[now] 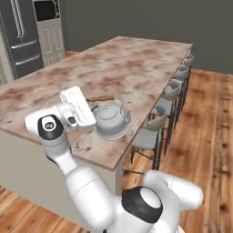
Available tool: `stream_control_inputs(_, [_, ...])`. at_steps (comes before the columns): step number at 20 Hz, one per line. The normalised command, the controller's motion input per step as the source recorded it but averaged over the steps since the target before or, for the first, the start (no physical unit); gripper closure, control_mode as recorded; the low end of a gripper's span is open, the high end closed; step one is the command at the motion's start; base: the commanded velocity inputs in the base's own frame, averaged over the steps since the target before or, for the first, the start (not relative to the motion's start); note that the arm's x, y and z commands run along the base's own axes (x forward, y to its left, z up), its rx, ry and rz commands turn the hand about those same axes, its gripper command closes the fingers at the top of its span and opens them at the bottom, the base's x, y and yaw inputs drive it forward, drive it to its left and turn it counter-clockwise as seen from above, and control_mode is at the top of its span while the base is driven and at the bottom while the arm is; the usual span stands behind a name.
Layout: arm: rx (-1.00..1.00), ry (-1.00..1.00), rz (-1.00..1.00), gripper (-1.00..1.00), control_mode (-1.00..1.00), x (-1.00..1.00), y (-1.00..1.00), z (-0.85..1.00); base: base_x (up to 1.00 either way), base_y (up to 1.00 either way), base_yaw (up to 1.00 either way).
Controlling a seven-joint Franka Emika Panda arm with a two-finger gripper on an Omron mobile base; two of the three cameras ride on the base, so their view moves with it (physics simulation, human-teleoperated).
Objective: The kettle is done boiling. Turn off the stove, then wait for 300 timesteps before moving the kettle to the dining table.
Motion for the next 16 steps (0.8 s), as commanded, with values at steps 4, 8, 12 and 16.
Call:
stream_control_inputs(4, [0.0,0.0,0.0,1.0,1.0,0.0,0.0,0.0,0.32,-0.49,0.42])
stream_control_inputs(8, [0.0,0.0,0.0,1.0,1.0,0.0,0.0,0.0,0.08,-0.66,0.36])
stream_control_inputs(12, [0.0,0.0,0.0,1.0,1.0,0.0,0.0,0.0,0.0,-0.76,0.31])
stream_control_inputs(16, [0.0,0.0,0.0,1.0,1.0,0.0,0.0,0.0,0.21,-0.53,0.28])
